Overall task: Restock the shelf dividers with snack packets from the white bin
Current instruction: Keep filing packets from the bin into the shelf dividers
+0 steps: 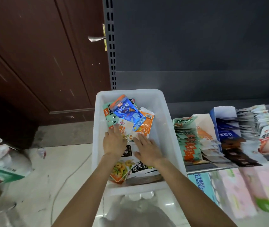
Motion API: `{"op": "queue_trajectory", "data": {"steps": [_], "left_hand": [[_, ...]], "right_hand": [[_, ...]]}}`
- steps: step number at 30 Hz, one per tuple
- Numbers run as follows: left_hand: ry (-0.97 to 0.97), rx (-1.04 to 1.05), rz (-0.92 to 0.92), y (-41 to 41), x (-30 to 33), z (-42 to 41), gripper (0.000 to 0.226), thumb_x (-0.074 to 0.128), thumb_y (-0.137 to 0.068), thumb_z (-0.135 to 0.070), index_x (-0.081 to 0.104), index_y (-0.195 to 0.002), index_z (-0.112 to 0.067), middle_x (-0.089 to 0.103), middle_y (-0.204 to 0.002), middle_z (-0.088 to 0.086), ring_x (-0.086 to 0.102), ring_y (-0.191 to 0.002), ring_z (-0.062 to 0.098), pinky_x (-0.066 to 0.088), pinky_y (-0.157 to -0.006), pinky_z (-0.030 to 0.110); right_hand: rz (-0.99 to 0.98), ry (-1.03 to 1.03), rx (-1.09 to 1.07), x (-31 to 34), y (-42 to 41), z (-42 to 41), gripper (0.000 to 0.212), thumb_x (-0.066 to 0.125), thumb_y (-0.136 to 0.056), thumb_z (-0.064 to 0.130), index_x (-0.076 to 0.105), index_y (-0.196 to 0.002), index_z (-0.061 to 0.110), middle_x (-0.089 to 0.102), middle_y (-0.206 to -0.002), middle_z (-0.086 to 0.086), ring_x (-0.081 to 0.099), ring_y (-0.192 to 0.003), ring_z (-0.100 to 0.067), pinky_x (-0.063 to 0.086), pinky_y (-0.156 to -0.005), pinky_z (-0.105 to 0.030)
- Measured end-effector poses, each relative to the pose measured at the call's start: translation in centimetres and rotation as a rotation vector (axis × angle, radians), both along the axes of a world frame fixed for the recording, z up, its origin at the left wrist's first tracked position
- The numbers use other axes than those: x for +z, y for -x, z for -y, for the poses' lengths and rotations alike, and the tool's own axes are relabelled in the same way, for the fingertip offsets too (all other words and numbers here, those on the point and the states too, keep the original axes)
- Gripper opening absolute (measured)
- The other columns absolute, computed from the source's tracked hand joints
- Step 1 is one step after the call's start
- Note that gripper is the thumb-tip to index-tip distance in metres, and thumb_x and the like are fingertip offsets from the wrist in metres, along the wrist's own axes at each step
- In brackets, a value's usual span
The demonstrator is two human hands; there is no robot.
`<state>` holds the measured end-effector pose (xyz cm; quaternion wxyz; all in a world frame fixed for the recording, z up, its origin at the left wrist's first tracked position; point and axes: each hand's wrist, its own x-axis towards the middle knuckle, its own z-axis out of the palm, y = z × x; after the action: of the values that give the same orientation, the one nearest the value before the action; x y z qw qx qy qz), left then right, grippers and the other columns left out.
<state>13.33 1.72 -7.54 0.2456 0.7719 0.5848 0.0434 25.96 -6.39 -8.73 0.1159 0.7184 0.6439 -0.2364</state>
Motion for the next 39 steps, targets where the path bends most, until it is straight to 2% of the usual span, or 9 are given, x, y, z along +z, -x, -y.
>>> {"op": "queue_trajectory", "data": {"steps": [11, 14, 17, 20, 25, 28, 31, 35, 39], "left_hand": [[-0.051, 0.131, 0.283, 0.3, 2.5, -0.6, 0.065, 0.063, -0.086, -0.009, 0.029, -0.141, -0.011, 0.042, -0.124, 0.019, 0.06, -0.091, 0.036, 0.047, -0.079, 0.041], [-0.242, -0.035, 0.322, 0.6, 4.5, -1.4, 0.037, 0.064, -0.085, -0.009, 0.056, -0.121, -0.01, 0.065, -0.101, 0.017, 0.064, -0.085, 0.034, 0.051, -0.073, 0.04], [-0.51, -0.267, 0.437, 1.1, 7.7, -1.3, 0.016, 0.072, -0.08, -0.009, 0.073, -0.096, -0.011, 0.071, -0.083, 0.008, 0.062, -0.073, 0.027, 0.049, -0.072, 0.03], [-0.614, -0.522, 0.448, 0.7, 10.1, -0.2, 0.011, 0.07, -0.08, -0.019, 0.075, -0.091, -0.02, 0.073, -0.084, -0.004, 0.062, -0.076, 0.018, 0.049, -0.078, 0.031], [-0.483, -0.765, 0.476, -4.2, 11.8, 4.2, 0.023, 0.05, -0.081, -0.038, 0.067, -0.09, -0.026, 0.067, -0.082, -0.008, 0.055, -0.083, 0.007, 0.044, -0.066, 0.024], [-0.348, -0.847, 0.566, -7.7, 12.7, 6.7, 0.02, 0.051, -0.079, -0.038, 0.06, -0.095, -0.031, 0.064, -0.087, -0.012, 0.052, -0.085, 0.001, 0.041, -0.068, 0.02], [-0.316, -0.924, 0.64, -11.1, 13.3, 8.6, 0.024, 0.057, -0.083, -0.032, 0.057, -0.107, -0.031, 0.063, -0.101, -0.011, 0.049, -0.097, 0.0, 0.036, -0.079, 0.018], [-0.359, -0.795, 0.661, -15.0, 13.2, 9.8, 0.041, 0.054, -0.09, -0.035, 0.046, -0.129, -0.029, 0.048, -0.132, -0.011, 0.036, -0.124, 0.004, 0.026, -0.103, 0.023], [-0.426, -0.581, 0.488, -17.1, 10.3, 9.2, 0.04, 0.056, -0.089, -0.031, 0.051, -0.128, -0.022, 0.052, -0.128, -0.005, 0.038, -0.122, 0.01, 0.032, -0.105, 0.031]], "right_hand": [[-0.09, -0.003, -0.04, 0.5, -1.1, -0.3, 0.063, 0.04, -0.098, 0.04, 0.009, -0.151, 0.024, -0.003, -0.159, -0.001, 0.0, -0.146, -0.016, 0.006, -0.118, -0.041], [-0.216, -0.042, -0.101, 1.7, -1.4, -0.1, 0.066, 0.05, -0.094, 0.034, 0.015, -0.149, 0.025, 0.014, -0.157, -0.003, 0.014, -0.144, -0.022, 0.015, -0.116, -0.04], [-0.45, -0.467, -0.385, 5.4, -1.3, 1.4, 0.065, 0.062, -0.089, 0.028, 0.027, -0.144, 0.024, 0.039, -0.142, 0.003, 0.041, -0.127, -0.014, 0.041, -0.097, -0.032], [-0.493, -0.881, -0.496, 10.3, -1.9, 5.0, 0.061, 0.071, -0.082, 0.025, 0.038, -0.133, 0.028, 0.039, -0.128, 0.013, 0.043, -0.112, 0.001, 0.041, -0.083, -0.012], [-0.454, -0.97, -0.41, 13.4, -5.4, 11.0, 0.02, 0.051, -0.093, 0.037, 0.062, -0.097, 0.021, 0.065, -0.086, 0.011, 0.06, -0.072, -0.004, 0.051, -0.059, -0.028], [-0.778, -0.921, -0.717, 14.3, -7.8, 14.3, 0.025, 0.054, -0.093, 0.036, 0.063, -0.089, 0.013, 0.067, -0.08, -0.002, 0.065, -0.07, -0.019, 0.056, -0.057, -0.037], [-1.055, -0.922, -0.886, 15.1, -10.0, 16.8, 0.019, 0.051, -0.088, 0.025, 0.06, -0.089, 0.008, 0.071, -0.086, -0.003, 0.069, -0.081, -0.018, 0.058, -0.066, -0.03], [-0.889, -1.158, -0.983, 15.3, -14.0, 19.1, 0.022, 0.053, -0.089, 0.028, 0.061, -0.088, 0.008, 0.072, -0.083, 0.002, 0.069, -0.08, -0.018, 0.058, -0.072, -0.032], [-0.659, -1.235, -0.946, 14.6, -18.5, 19.1, 0.015, 0.052, -0.094, 0.025, 0.062, -0.09, 0.016, 0.067, -0.081, 0.007, 0.068, -0.083, -0.018, 0.058, -0.071, -0.032]]}}
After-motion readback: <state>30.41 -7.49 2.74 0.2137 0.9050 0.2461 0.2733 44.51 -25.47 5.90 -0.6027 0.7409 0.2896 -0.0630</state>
